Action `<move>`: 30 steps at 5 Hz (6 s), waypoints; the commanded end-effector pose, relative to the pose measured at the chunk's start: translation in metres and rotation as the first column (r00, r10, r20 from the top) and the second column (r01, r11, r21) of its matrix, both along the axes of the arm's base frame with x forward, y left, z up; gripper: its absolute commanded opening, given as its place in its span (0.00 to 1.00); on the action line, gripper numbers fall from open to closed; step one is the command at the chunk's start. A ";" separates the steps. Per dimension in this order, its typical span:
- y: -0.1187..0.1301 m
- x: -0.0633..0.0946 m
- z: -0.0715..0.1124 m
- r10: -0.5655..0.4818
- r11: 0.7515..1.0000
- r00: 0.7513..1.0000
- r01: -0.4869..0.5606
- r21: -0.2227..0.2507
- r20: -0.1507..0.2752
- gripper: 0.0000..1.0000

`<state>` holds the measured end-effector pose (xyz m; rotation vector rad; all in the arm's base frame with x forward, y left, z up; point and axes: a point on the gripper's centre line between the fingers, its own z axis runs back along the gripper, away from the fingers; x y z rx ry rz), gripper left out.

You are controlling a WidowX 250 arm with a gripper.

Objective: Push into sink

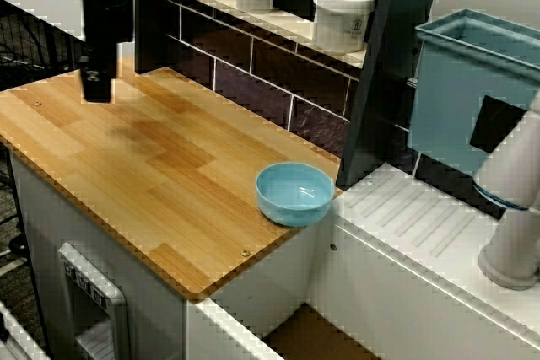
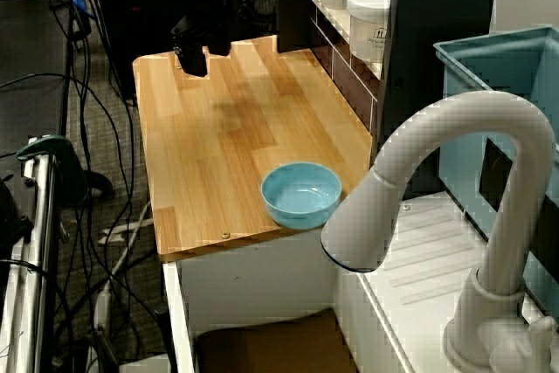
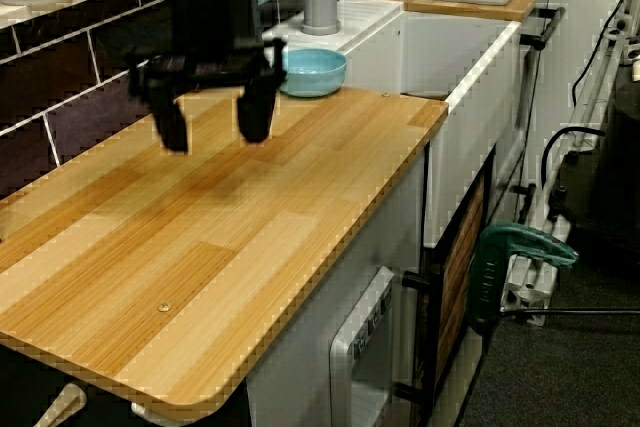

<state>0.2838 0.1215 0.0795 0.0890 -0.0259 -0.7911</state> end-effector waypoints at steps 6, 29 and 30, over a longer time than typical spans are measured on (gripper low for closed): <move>-0.052 0.061 -0.006 0.540 0.803 0.816 -0.573 0.165 0.205 1.00; -0.204 -0.016 -0.004 0.250 0.957 0.945 -0.274 0.094 0.211 1.00; -0.204 -0.016 -0.004 0.250 0.957 0.945 -0.274 0.094 0.211 1.00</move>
